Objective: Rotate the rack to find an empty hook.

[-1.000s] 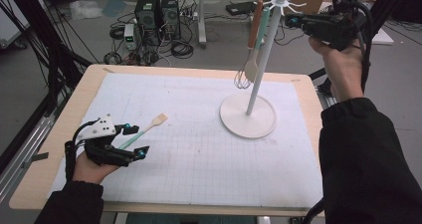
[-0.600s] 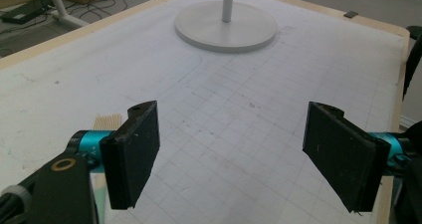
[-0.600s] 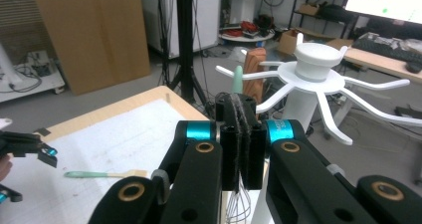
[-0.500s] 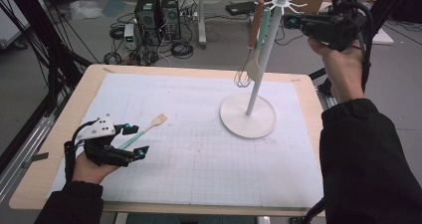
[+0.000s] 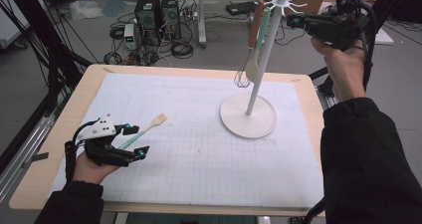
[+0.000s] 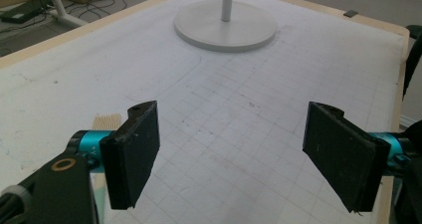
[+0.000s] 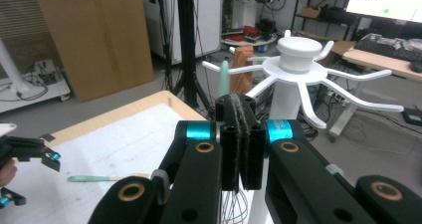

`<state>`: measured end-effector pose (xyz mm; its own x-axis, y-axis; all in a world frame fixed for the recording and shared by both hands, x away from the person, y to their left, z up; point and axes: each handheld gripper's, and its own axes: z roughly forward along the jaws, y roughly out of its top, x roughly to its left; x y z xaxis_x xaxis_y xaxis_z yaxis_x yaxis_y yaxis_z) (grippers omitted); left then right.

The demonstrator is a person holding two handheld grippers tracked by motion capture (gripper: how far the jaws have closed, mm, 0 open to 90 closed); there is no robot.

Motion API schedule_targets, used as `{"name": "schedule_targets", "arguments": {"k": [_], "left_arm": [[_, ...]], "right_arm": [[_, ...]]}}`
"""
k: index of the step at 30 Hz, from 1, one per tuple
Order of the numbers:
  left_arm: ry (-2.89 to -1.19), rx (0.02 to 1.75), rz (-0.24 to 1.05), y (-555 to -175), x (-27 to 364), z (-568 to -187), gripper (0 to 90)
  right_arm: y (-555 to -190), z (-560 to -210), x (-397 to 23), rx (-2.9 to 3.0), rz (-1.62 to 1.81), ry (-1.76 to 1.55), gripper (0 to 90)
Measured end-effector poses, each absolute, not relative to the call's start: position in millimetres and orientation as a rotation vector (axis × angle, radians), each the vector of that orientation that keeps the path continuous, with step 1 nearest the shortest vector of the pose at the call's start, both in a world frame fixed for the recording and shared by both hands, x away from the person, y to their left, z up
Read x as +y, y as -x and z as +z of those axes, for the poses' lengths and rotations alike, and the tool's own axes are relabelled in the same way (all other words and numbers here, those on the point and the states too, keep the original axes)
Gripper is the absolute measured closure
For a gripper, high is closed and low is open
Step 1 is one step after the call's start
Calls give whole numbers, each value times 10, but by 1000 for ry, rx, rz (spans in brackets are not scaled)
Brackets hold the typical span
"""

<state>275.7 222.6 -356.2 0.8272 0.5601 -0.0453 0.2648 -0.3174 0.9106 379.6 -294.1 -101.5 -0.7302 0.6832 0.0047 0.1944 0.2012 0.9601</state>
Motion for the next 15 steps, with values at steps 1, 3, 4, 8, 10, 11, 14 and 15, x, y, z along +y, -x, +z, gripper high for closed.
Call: {"name": "schedule_targets", "arguments": {"k": [1,3,4,8,10,11,14,15], "left_arm": [[-1914,614,338,-2759,2228,-3561,228],[-1922,610,339,-2760,2227,-3559,228],[-1920,611,338,-2761,2224,-3561,228],[-1915,613,335,-2762,2225,-3563,228],[-1916,612,334,-2762,2225,-3561,228],[-1915,614,336,-2761,2223,-3562,228],[-1917,613,334,-2759,2226,-3561,228],[-1918,610,337,-2761,2231,-3560,227]], "right_arm": [[-3807,-1018,-2942,2055,1549,-814,890],[-3816,-1022,-2937,2054,1547,-807,890],[-3811,-1023,-2931,2059,1550,-825,890],[-3831,-1030,-2909,2057,1552,-811,890],[-3834,-1033,-2889,2063,1555,-812,890],[-3836,-1035,-2877,2068,1555,-810,890],[-3833,-1036,-2868,2070,1561,-802,886],[-3828,-1037,-2873,2069,1566,-798,880]]}}
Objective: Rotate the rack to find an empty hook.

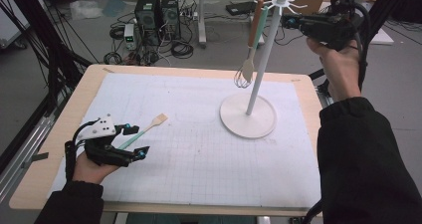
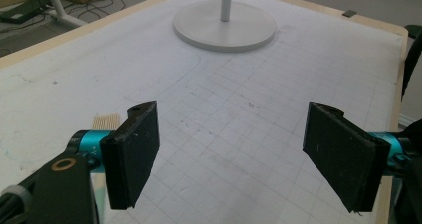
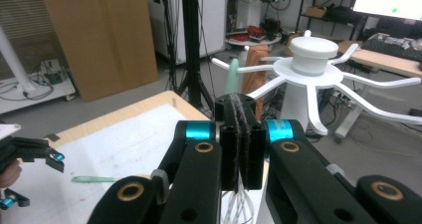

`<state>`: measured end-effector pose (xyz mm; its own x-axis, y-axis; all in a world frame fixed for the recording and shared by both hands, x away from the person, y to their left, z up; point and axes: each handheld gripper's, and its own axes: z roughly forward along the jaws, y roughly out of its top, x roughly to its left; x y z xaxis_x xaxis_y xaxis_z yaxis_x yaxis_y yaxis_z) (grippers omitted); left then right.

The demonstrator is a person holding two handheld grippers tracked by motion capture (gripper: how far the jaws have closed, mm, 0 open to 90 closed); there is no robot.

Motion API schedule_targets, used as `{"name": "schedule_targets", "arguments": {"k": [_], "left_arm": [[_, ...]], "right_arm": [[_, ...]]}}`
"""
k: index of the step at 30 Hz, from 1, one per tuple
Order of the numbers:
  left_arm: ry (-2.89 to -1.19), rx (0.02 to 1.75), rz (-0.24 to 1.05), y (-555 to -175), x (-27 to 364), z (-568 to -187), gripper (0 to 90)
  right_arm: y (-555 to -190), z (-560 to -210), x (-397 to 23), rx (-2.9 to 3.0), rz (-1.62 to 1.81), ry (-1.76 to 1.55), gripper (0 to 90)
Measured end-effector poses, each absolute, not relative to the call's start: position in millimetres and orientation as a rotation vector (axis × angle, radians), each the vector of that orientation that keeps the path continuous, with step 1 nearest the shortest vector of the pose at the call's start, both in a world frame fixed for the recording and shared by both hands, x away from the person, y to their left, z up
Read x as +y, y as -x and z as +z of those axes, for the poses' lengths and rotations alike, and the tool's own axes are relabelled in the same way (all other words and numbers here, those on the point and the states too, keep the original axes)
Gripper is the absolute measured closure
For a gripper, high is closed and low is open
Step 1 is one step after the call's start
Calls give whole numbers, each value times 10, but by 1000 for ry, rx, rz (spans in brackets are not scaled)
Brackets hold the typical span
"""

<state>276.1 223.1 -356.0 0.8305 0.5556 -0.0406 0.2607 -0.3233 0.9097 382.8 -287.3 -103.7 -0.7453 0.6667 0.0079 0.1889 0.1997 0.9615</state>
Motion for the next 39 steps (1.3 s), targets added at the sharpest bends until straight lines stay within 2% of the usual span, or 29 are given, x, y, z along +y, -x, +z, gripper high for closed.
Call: {"name": "schedule_targets", "arguments": {"k": [8,11,16,28,39], "left_arm": [[-1919,611,336,-2757,2226,-3557,228],[-1921,612,341,-2760,2224,-3561,227],[-1921,613,337,-2759,2216,-3565,227],[-1921,616,341,-2760,2225,-3564,227],[-1925,619,346,-2756,2233,-3560,226]], "right_arm": [[-3715,-1106,-2922,2096,1647,-731,805],[-3693,-1152,-2917,2124,1678,-718,746],[-3648,-1252,-2860,2155,1714,-683,717],[-3593,-1447,-2699,2199,1734,-681,503],[-3548,-1599,-2609,2238,1722,-680,385]]}}
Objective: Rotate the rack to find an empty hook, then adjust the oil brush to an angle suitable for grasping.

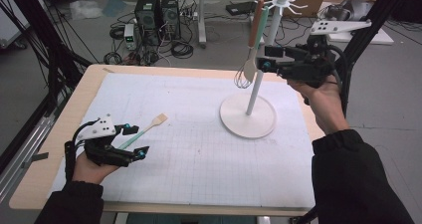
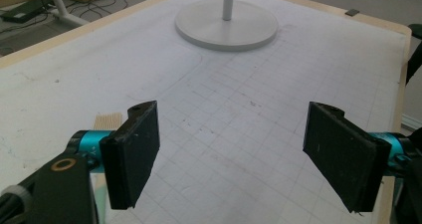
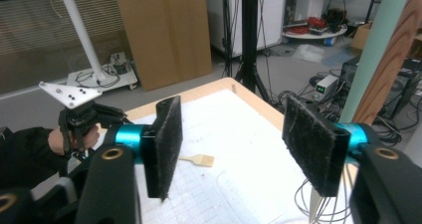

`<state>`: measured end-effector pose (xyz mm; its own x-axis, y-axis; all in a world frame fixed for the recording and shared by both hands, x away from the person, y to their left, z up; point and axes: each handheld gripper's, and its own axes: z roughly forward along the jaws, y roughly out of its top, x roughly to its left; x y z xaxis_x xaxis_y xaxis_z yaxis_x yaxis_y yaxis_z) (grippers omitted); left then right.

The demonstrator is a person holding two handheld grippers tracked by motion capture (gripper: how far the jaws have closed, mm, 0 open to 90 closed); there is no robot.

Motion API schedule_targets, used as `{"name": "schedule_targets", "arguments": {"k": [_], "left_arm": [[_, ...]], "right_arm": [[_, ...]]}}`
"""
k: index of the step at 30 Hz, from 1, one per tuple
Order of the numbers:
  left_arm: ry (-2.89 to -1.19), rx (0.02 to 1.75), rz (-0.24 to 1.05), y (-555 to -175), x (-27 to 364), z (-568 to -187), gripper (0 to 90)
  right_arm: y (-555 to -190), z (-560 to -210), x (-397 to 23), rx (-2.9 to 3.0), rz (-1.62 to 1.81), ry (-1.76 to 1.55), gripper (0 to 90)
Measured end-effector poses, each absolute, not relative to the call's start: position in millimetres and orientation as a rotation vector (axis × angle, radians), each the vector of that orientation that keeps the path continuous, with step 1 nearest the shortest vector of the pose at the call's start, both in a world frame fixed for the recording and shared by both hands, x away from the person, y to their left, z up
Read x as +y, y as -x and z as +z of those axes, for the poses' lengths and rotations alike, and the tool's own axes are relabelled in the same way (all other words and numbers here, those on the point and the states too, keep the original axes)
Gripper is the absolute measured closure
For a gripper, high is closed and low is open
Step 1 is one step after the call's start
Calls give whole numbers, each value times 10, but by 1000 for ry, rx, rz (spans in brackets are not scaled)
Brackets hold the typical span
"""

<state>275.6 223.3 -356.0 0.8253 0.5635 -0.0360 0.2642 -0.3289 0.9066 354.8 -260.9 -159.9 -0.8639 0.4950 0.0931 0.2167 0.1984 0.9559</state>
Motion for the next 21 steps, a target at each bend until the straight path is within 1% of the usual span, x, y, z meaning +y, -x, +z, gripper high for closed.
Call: {"name": "schedule_targets", "arguments": {"k": [21], "left_arm": [[-1926,642,355,-2772,2292,-3589,227]], "right_arm": [[-3396,-2187,-2508,2306,1738,-699,320]]}}
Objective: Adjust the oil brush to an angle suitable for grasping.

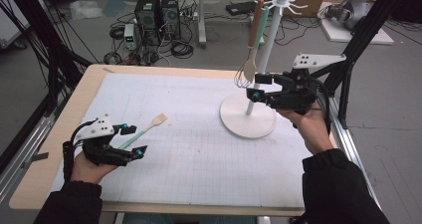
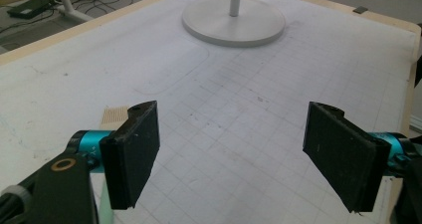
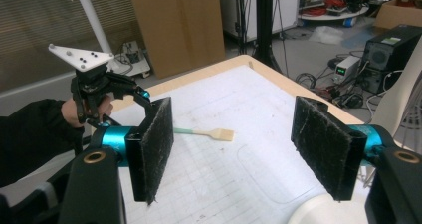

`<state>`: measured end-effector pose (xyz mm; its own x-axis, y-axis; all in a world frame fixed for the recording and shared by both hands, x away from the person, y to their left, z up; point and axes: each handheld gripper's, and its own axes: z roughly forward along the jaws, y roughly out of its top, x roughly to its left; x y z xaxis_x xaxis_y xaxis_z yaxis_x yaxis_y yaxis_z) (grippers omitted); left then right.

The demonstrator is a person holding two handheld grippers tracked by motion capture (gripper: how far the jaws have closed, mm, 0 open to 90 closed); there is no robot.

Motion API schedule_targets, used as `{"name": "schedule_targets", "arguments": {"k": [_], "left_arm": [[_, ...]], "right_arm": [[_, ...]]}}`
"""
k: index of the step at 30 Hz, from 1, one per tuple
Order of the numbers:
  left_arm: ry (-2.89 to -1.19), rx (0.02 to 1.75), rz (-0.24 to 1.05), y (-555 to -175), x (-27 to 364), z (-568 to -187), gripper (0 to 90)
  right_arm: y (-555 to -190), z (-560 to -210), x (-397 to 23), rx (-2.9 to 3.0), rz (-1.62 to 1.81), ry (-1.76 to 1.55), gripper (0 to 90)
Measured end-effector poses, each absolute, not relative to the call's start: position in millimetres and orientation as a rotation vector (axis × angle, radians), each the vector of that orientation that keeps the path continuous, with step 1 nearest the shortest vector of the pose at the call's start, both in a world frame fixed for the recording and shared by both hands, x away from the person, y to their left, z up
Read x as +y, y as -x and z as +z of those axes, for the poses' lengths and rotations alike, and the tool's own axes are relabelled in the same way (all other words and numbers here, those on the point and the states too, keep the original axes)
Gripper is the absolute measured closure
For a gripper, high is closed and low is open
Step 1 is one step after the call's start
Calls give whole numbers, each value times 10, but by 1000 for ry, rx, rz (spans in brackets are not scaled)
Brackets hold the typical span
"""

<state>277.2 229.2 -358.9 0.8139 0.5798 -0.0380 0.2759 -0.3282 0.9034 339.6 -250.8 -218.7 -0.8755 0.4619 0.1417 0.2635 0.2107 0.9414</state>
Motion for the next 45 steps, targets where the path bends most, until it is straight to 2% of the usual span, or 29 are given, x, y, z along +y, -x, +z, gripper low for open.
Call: {"name": "schedule_targets", "arguments": {"k": [29,45], "left_arm": [[-1937,690,396,-2840,2364,-3586,235],[-1928,771,441,-2944,2519,-3675,257]], "right_arm": [[-3096,-2878,-2449,2358,1720,-696,276],[-3020,-3041,-2430,2367,1718,-681,261]]}}
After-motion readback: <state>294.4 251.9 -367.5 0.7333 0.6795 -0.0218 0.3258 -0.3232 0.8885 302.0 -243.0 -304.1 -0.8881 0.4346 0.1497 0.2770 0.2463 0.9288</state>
